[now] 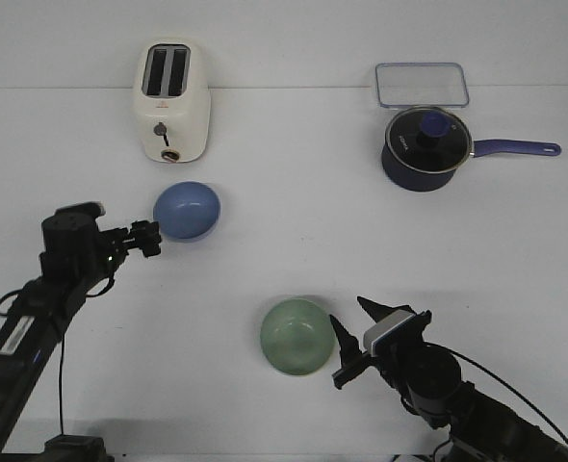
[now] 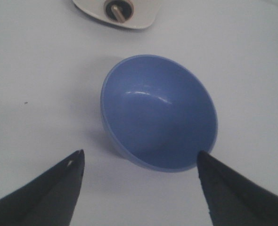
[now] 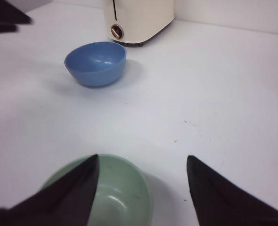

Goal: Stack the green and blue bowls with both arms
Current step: 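Reach the left gripper to the light blue bowl and grip its rim, then carry the blue bowl with the left gripper and lower it into the green bowl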

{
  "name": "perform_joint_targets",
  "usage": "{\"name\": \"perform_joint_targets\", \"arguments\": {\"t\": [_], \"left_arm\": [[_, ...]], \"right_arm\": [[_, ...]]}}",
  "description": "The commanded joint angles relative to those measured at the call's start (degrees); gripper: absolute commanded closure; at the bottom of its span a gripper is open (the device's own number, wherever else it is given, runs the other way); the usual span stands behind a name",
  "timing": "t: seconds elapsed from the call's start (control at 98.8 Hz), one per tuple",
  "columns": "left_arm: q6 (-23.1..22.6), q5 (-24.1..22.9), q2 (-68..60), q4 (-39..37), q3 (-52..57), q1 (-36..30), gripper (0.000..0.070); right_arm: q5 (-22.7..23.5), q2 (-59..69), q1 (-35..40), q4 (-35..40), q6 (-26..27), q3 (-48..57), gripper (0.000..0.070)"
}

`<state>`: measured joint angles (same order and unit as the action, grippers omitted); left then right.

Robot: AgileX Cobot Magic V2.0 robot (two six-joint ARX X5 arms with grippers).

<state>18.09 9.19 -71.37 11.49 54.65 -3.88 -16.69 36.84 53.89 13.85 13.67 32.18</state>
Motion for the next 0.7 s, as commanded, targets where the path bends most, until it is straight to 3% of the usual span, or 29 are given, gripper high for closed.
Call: {"name": "perform_joint_targets", "arguments": {"t": [0.0,0.334,0.597,0.688], "left_arm": [[-0.9,0.17,-6.93,0.57,4.11,-0.2,0.0247],[-0.9,-0.77,-25.7,3.5,14.86,-0.37,0.026],[-0.98,-1.86,-28.57,2.19,15.82,-0.37,0.0688],[-1.99,-1.6,-28.39,2.38,15.87,-0.39,0.069]], "right_arm": [[-0.31,0.33,0.57,-0.79,-0.52,-0.04,0.0312],[-0.35,0.33,0.57,-0.79,-0.5,-0.04,0.0312],[-0.35,0.33,0.52,-0.81,-0.5,-0.04,0.0312],[-0.42,0.33,0.52,-0.85,-0.5,-0.04,0.0313]]}}
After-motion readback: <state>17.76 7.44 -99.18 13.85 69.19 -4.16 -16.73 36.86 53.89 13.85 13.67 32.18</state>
